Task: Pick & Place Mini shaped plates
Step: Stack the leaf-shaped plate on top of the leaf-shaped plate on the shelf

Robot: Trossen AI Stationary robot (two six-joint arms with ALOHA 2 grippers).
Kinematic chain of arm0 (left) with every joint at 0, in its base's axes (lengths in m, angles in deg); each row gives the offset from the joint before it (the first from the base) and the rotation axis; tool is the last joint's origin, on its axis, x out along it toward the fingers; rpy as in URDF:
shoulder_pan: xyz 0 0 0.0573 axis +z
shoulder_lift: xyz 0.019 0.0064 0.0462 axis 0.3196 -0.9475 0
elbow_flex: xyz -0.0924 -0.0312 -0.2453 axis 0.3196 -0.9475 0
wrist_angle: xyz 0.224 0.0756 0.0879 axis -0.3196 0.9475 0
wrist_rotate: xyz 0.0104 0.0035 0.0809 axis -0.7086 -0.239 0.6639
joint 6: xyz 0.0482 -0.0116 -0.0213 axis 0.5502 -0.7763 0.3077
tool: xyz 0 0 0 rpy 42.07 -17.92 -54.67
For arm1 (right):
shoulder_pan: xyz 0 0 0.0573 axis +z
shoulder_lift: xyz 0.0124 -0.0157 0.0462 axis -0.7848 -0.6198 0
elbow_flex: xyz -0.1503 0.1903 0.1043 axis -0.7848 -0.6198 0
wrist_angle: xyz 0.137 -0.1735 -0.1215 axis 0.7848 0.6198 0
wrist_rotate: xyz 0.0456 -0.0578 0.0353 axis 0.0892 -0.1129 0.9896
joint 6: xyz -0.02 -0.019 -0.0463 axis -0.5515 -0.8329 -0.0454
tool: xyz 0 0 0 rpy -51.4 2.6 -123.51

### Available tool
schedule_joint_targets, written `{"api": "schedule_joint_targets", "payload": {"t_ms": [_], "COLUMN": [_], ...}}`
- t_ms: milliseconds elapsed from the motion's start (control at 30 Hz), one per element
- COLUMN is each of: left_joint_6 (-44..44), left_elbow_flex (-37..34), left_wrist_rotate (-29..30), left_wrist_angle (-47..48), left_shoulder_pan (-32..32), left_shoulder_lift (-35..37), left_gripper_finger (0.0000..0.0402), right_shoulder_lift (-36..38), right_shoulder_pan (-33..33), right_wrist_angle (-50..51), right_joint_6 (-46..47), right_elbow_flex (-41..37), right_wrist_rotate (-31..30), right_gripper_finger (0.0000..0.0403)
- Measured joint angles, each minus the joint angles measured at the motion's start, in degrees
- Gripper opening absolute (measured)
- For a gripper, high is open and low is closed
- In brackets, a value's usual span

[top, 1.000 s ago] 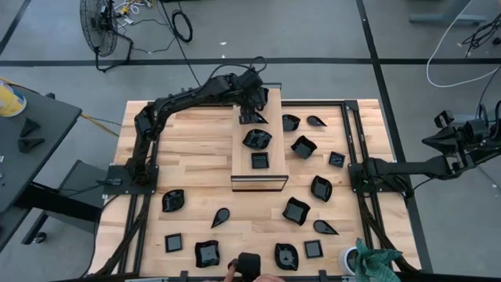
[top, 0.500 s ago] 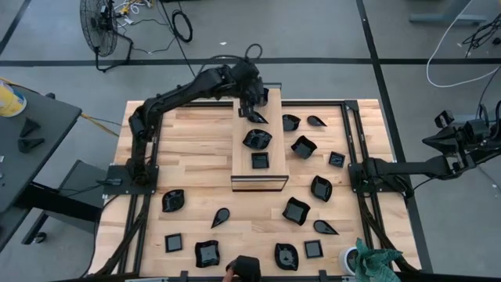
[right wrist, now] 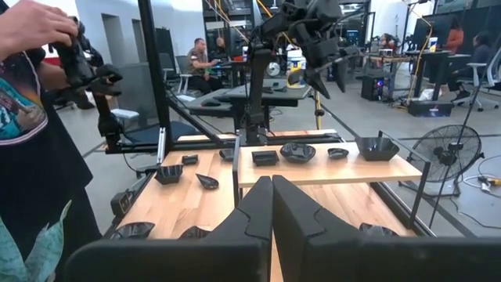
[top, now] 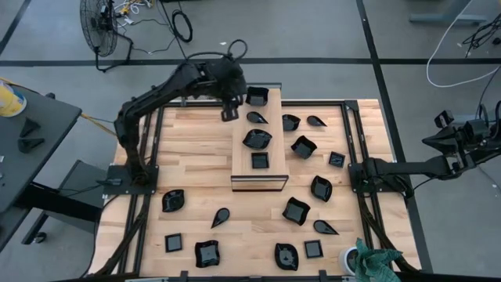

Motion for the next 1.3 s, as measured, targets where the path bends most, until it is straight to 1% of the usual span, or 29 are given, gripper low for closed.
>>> {"api": "schedule_joint_targets", "payload": {"t_ms": [200,433,500,633,833,1067,1167,1300], "left_joint_6": [-7.8,-19.7,-22.6,-27.9,-35.6,-44.8,-49.0,-54.9], "left_elbow_flex": [0.0,-0.1,0.0,-1.9,-10.1,-24.4,-29.4,-34.2], "left_wrist_rotate": [-0.6,-0.4,-0.5,-0.9,0.5,0.6,0.6,0.5], "left_wrist_angle": [9.4,19.6,21.4,21.0,19.6,8.3,7.2,7.6], "left_shoulder_pan": [-0.6,-2.3,-3.4,-5.6,-9.1,-14.0,-16.4,-19.4], "left_shoulder_lift": [2.7,4.0,4.4,5.9,8.7,14.0,15.5,16.1], "left_gripper_finger": [0.0199,0.0199,0.0199,0.0199,0.0197,0.0197,0.0197,0.0197], "right_shoulder_lift": [0.0,0.0,0.0,0.0,0.0,0.0,0.0,0.0], "right_shoulder_pan": [0.0,0.0,0.0,0.0,0.0,0.0,0.0,0.0], "right_wrist_angle": [0.0,0.0,0.0,0.0,0.0,0.0,0.0,0.0], "right_joint_6": [0.0,0.0,0.0,0.0,0.0,0.0,0.0,0.0], "right_elbow_flex": [0.0,0.0,0.0,0.0,0.0,0.0,0.0,0.0], "right_wrist_rotate": [0.0,0.0,0.0,0.0,0.0,0.0,0.0,0.0], "right_gripper_finger": [0.0010,0.0010,0.0010,0.0010,0.0010,0.0010,0.0010,0.0010]}}
